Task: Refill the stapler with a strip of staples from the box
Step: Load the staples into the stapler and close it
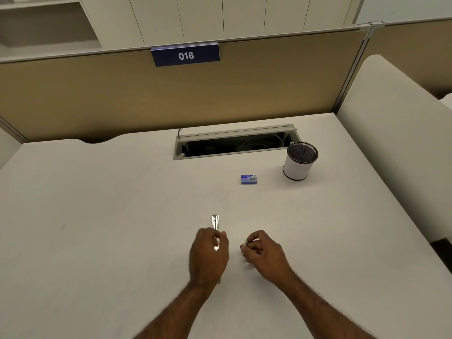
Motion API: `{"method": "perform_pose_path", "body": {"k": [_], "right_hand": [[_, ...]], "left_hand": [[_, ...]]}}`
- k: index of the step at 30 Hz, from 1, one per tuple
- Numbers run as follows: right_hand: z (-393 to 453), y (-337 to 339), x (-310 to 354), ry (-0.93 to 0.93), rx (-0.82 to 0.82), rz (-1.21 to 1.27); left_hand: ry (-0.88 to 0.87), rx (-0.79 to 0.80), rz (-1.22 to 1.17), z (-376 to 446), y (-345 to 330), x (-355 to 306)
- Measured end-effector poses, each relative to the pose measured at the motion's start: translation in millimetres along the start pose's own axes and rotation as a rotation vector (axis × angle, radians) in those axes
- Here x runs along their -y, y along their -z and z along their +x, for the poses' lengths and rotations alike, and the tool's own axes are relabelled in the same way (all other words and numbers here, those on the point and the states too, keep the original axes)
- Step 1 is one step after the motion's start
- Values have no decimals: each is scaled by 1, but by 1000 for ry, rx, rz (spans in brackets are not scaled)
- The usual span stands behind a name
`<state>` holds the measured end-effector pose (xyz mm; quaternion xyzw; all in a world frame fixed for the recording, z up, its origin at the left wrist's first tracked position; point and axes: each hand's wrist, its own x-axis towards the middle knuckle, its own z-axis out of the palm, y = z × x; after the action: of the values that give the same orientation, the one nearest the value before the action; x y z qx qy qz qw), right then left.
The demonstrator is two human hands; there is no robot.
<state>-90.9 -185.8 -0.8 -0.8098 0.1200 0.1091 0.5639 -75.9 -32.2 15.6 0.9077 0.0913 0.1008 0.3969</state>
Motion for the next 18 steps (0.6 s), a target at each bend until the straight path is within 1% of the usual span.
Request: {"method": "perform_pose_path", "body": {"k": [1,2,4,5,7,10,14,18], "right_hand": [[0,-1,1,24,17,23],[0,-2,2,52,31,42],[0,-5,5,97,49,62],[0,-6,6,107,53,62],[0,-7,7,116,47,37],[1,-6,5,143,21,-28],[-2,-8,3,270,-27,-255],[-3,-15,3,338,-52,-431]], "left_hand": [[54,90,-46,-2,-2,-3],[150,195,-106,-3,-3,-6],[396,369,-301,-3,-4,-9],[500,422,-404,-2,-4,-10],[601,482,-539,-1,-4,-9],[641,480,-614,0,-1,-7],[599,400,-491,-1,0,-7],[625,377,-516,-3,0,-7]]}}
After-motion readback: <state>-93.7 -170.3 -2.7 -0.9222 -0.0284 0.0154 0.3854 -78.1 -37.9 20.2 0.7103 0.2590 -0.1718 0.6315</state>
